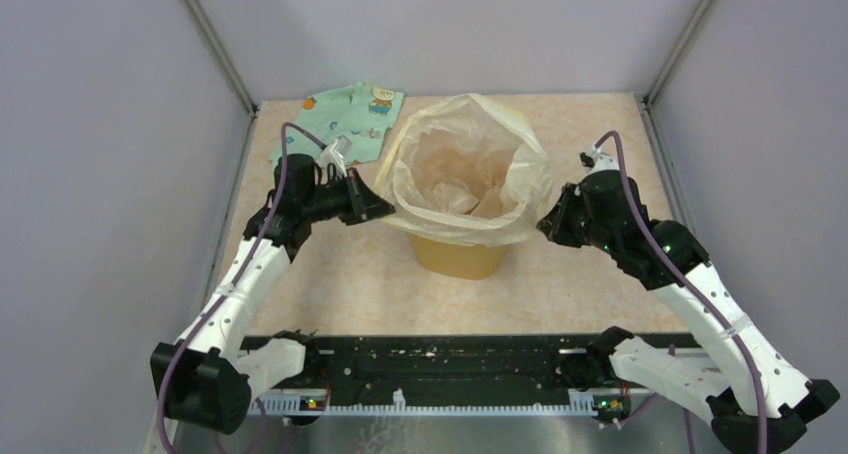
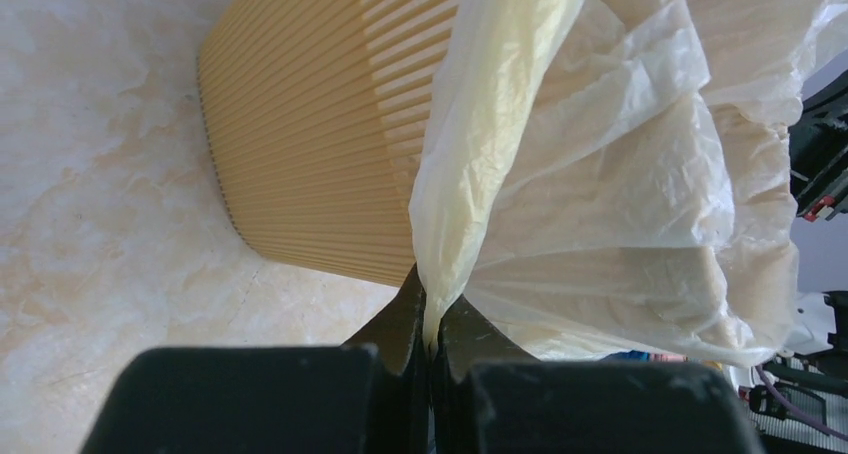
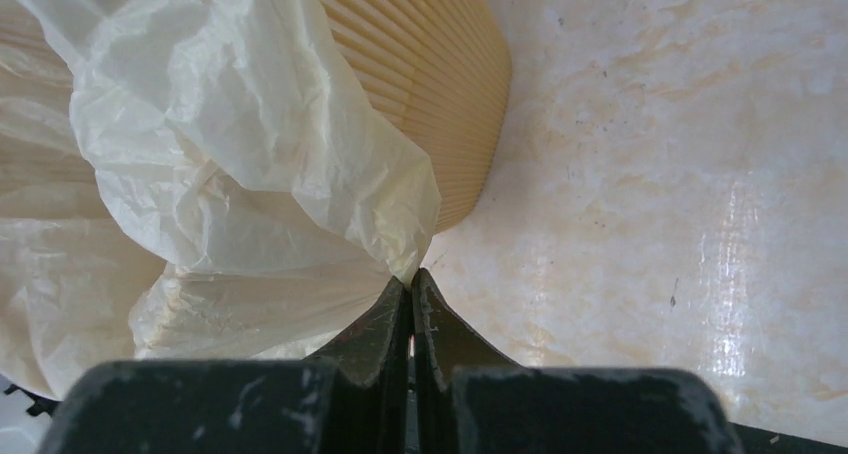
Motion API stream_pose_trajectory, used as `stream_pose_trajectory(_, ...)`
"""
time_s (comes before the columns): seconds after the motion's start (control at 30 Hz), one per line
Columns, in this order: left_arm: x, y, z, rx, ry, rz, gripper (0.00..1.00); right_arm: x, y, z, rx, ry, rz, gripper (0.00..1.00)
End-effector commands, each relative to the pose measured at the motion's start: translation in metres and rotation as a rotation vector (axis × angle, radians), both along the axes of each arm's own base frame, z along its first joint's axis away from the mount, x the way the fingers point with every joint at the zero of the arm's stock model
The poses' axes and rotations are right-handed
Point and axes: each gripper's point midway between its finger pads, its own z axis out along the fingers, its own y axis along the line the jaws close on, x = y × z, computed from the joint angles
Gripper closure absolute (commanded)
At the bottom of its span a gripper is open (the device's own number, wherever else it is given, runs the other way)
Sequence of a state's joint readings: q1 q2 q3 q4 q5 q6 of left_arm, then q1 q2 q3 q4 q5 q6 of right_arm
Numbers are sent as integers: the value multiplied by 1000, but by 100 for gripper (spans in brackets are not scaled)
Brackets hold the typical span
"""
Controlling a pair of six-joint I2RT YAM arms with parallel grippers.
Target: Put the trash bags into the trash bin
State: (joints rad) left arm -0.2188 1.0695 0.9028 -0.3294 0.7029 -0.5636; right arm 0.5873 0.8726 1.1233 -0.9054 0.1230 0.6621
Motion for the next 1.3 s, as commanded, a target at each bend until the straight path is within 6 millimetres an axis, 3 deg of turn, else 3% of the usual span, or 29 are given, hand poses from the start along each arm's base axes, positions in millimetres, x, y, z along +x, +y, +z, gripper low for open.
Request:
stream_pose_trajectory(0.0, 14, 2, 0, 8, -23, 43, 100, 9, -14, -3, -79, -45, -44, 100)
stream_pose_trajectory(0.03, 15, 1, 3, 6, -28, 35, 97, 9, -14, -1, -81, -52, -34, 96)
stream_pose_trajectory(0.2, 14, 1, 16, 15, -69, 13, 71, 7, -16, 26, -77, -132, -1, 56)
stream_pose_trajectory(0.37, 17, 12, 32, 62, -151, 70, 55, 5, -18, 52, -76, -200, 27, 43)
stream_pose_trajectory(0.6, 11, 24, 61, 91, -292, 121, 33, 4, -15, 82, -51, -278, 64, 34)
stream_pose_trajectory(0.8, 16, 35, 97, 116, -426, 179, 25, 13, -15, 113, -54, -365, 56, 31)
stream_pose_trajectory(1.03, 46, 25, 134, 134, -578, 129, 18, 39, -12, 153, -99, -496, 46, 27)
stream_pose_trajectory(1.27, 80, 3, 157, 117, -657, 26, 17, 78, 8, 156, -145, -505, 129, 33)
